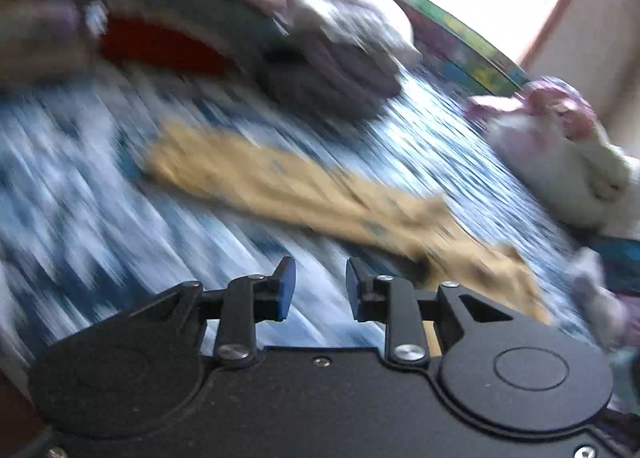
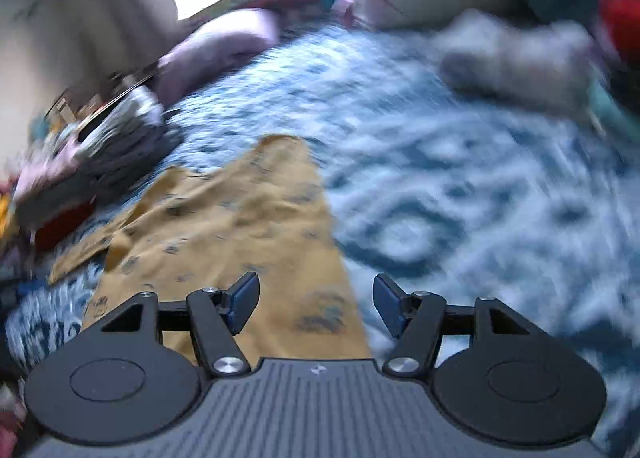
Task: Fold clothes
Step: 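Spread the yellow garment flat with the right gripper while the left gripper releases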
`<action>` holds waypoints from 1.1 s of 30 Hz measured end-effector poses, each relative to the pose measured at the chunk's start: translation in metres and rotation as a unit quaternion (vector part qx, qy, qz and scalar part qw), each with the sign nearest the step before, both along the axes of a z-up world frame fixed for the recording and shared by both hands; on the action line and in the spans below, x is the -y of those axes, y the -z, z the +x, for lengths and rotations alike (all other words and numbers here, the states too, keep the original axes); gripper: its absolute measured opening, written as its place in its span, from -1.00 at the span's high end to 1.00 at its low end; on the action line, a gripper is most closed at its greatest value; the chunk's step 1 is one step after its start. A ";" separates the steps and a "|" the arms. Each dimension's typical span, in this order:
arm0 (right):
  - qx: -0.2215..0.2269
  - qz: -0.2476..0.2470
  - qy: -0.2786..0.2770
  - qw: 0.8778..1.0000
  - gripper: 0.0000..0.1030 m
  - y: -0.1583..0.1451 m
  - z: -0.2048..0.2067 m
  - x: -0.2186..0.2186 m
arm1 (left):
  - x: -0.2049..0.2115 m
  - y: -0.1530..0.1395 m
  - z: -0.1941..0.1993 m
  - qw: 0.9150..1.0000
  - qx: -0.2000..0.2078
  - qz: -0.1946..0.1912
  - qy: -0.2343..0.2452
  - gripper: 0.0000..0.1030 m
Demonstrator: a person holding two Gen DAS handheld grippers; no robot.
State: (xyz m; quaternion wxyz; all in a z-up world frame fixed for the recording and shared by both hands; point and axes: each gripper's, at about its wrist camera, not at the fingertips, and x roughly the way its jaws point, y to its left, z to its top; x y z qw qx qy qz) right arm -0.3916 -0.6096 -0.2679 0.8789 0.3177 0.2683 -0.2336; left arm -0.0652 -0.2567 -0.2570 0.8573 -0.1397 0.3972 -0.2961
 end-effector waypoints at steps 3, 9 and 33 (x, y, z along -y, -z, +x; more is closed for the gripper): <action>0.013 0.052 0.027 0.998 -0.23 0.016 -0.022 0.007 | 0.025 0.018 -0.023 0.999 -0.009 0.017 0.033 0.49; 0.056 0.113 0.038 0.991 -0.08 0.030 -0.042 0.006 | 0.037 0.032 -0.038 0.999 0.012 -0.002 0.029 0.11; -0.063 -0.153 0.072 0.984 0.86 -0.094 -0.020 0.108 | 0.023 0.036 -0.029 0.997 -0.025 -0.044 0.058 0.00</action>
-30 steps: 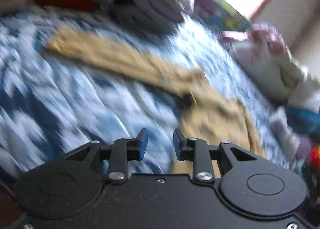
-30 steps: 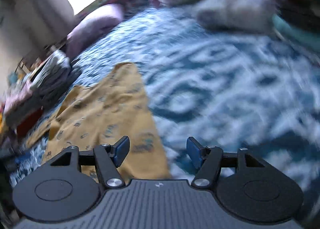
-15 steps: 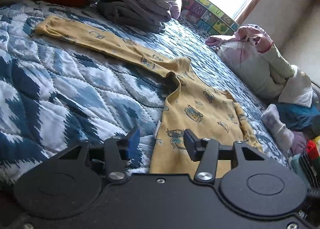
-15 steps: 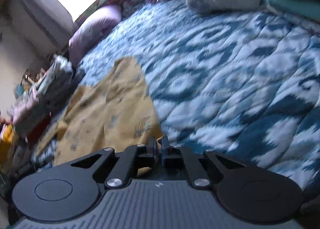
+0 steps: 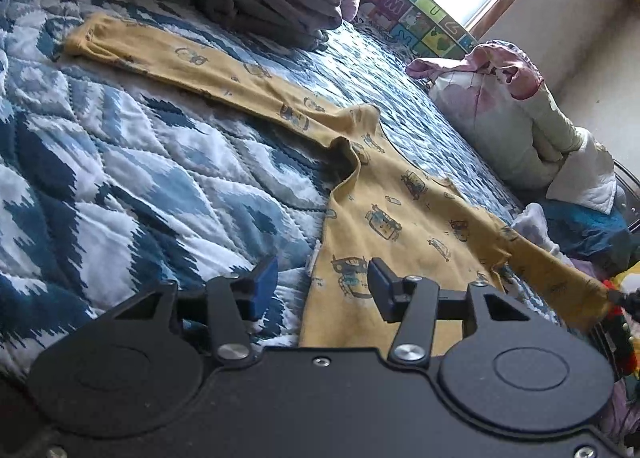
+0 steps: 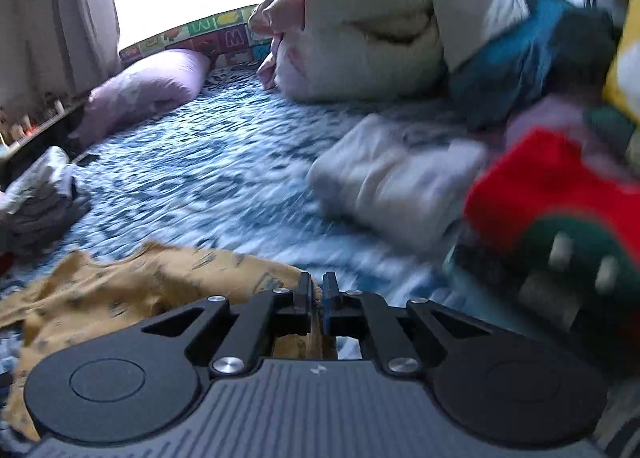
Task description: Fold clothes
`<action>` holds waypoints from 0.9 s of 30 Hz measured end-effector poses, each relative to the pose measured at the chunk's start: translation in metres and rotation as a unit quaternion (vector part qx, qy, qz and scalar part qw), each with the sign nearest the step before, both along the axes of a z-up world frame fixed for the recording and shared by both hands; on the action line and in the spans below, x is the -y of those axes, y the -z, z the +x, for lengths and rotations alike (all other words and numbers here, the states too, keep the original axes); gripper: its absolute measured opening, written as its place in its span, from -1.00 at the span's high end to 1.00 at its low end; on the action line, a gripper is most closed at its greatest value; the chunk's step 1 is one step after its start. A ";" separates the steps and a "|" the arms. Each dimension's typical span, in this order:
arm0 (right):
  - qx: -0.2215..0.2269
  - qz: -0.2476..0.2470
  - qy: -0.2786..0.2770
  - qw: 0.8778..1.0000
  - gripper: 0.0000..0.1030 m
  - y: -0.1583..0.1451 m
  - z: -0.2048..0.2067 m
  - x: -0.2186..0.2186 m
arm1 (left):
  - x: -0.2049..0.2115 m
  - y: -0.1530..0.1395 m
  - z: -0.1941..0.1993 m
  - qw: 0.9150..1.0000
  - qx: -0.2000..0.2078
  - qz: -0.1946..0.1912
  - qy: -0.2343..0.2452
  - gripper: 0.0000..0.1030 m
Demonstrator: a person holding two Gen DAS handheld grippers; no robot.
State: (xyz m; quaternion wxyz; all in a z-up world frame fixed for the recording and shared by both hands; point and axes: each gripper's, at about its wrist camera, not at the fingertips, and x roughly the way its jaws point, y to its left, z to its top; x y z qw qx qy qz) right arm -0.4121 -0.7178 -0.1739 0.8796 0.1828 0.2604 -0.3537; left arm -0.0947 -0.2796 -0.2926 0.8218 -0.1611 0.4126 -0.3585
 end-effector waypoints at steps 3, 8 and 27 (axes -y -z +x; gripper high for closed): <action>-0.029 -0.031 0.002 0.999 0.86 -0.012 0.014 0.017 | 0.001 0.000 0.003 1.000 -0.007 -0.004 0.003 -0.03; -0.132 -0.064 0.013 0.989 0.69 0.005 0.055 0.034 | 0.003 -0.001 0.007 1.000 -0.014 -0.010 0.005 -0.07; 0.014 0.267 -0.122 0.956 -0.16 0.104 0.040 -0.111 | -0.035 -0.002 -0.007 0.996 -0.082 -0.026 0.024 -0.03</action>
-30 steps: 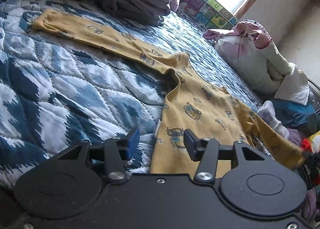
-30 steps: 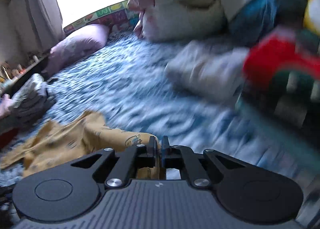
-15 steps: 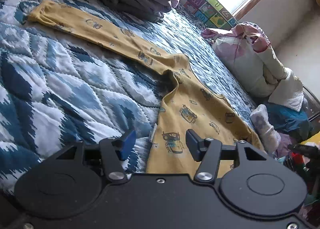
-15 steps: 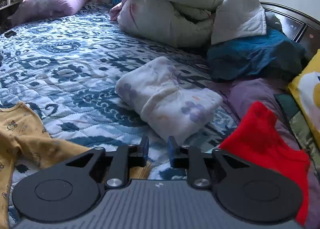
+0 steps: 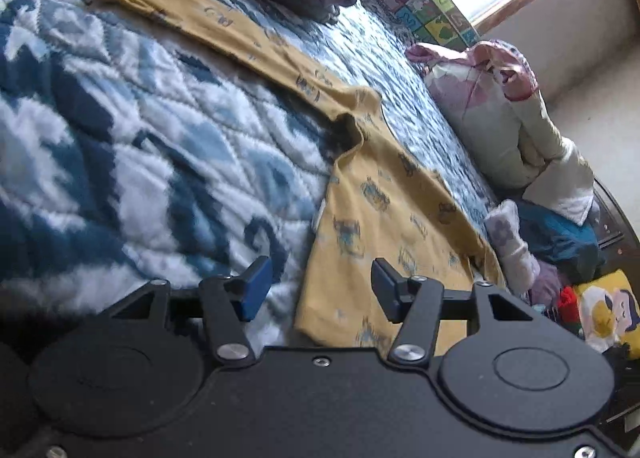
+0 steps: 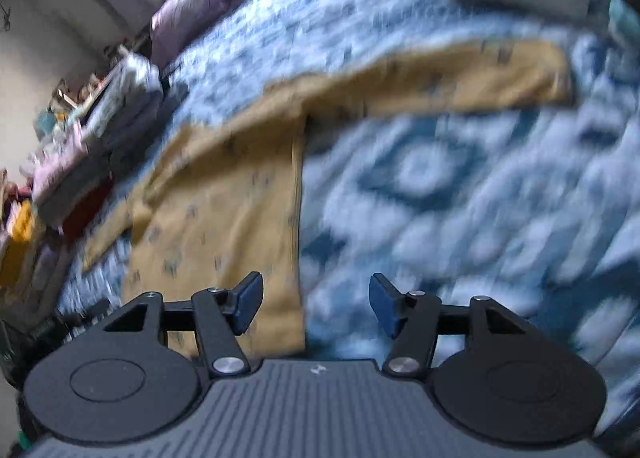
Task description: Fold clothes
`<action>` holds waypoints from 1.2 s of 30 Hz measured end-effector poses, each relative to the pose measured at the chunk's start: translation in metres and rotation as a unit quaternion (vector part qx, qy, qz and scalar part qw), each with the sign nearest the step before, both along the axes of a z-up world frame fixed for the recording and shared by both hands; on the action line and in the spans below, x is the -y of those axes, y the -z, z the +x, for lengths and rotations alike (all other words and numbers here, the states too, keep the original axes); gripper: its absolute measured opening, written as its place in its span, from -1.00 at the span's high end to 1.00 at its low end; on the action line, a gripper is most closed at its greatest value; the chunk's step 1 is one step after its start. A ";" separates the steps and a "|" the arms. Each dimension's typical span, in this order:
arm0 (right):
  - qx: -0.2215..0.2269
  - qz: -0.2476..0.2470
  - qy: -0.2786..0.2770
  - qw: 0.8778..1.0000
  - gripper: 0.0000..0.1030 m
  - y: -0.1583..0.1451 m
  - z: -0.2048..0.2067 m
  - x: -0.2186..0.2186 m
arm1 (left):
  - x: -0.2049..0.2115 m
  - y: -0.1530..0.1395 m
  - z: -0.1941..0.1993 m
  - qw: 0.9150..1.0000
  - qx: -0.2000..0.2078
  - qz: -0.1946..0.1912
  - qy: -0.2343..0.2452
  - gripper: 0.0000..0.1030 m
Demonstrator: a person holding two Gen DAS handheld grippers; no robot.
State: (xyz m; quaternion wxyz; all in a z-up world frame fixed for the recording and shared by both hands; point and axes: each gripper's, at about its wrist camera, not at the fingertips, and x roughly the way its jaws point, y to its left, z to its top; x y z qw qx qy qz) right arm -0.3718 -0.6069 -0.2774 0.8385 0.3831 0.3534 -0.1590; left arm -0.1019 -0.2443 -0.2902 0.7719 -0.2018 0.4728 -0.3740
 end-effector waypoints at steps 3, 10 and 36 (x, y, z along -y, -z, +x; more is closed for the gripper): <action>0.013 -0.011 0.010 1.000 -0.17 0.002 -0.003 -0.014 | -0.001 0.000 -0.005 1.000 0.002 0.007 0.005 -0.02; 0.018 0.002 0.020 1.000 0.81 0.015 0.007 -0.024 | 0.012 0.000 -0.014 0.998 0.026 0.040 0.034 0.96; 0.019 0.017 0.054 0.998 0.14 -0.012 -0.057 -0.022 | -0.008 -0.028 -0.042 0.991 0.053 0.113 0.047 0.16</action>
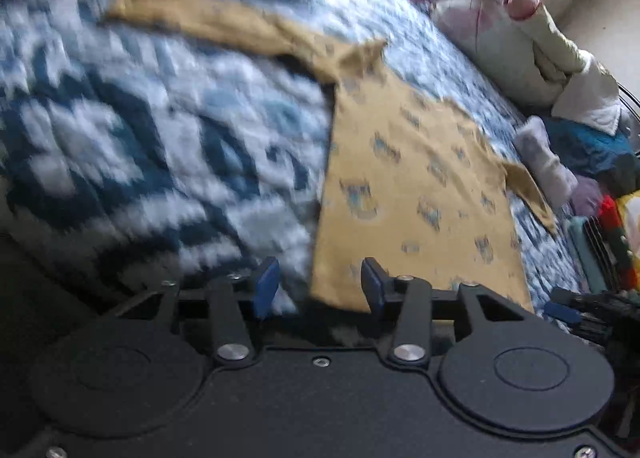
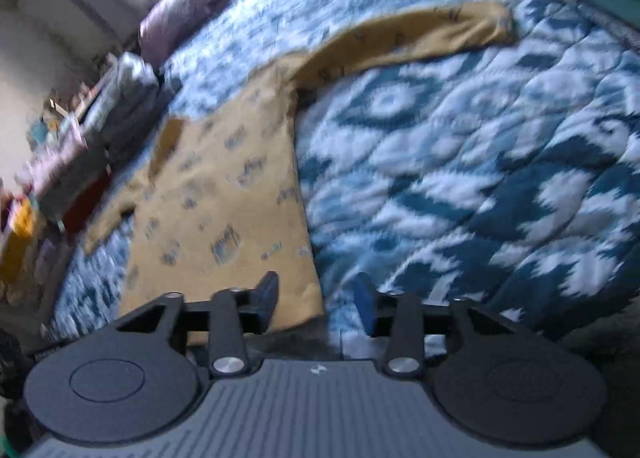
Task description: Fold clothes
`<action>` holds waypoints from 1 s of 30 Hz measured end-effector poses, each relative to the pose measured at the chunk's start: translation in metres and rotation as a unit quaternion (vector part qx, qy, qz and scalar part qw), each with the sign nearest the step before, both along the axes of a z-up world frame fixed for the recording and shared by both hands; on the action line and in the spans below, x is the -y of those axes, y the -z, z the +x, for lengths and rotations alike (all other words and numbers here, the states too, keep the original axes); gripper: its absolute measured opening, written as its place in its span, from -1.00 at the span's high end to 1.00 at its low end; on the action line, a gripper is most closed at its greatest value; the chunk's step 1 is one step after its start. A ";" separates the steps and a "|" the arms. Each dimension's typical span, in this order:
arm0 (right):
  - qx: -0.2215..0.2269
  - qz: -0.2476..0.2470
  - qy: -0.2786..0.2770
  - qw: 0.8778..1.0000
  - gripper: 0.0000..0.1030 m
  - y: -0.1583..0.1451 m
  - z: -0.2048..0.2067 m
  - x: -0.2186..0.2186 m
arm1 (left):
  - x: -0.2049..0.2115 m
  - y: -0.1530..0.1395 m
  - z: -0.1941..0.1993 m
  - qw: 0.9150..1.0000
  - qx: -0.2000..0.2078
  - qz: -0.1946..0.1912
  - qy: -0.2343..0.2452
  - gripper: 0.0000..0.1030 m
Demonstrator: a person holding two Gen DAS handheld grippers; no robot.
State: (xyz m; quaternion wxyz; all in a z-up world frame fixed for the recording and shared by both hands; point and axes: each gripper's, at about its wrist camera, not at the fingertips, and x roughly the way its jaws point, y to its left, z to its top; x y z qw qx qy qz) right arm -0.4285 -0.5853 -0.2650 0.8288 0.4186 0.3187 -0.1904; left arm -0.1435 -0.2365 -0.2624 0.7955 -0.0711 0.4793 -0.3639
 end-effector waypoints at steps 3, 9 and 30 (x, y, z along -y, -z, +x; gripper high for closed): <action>0.025 -0.008 0.041 0.999 0.14 -0.004 -0.011 0.023 | 0.001 -0.008 0.003 1.000 0.009 -0.020 -0.006 0.16; 0.047 0.006 0.161 0.986 0.10 0.015 -0.038 0.095 | 0.039 -0.018 0.002 0.997 -0.004 -0.058 0.042 0.16; 0.131 0.089 0.311 0.937 0.78 0.048 -0.057 0.178 | 0.151 0.023 0.039 0.990 -0.013 -0.096 0.099 0.21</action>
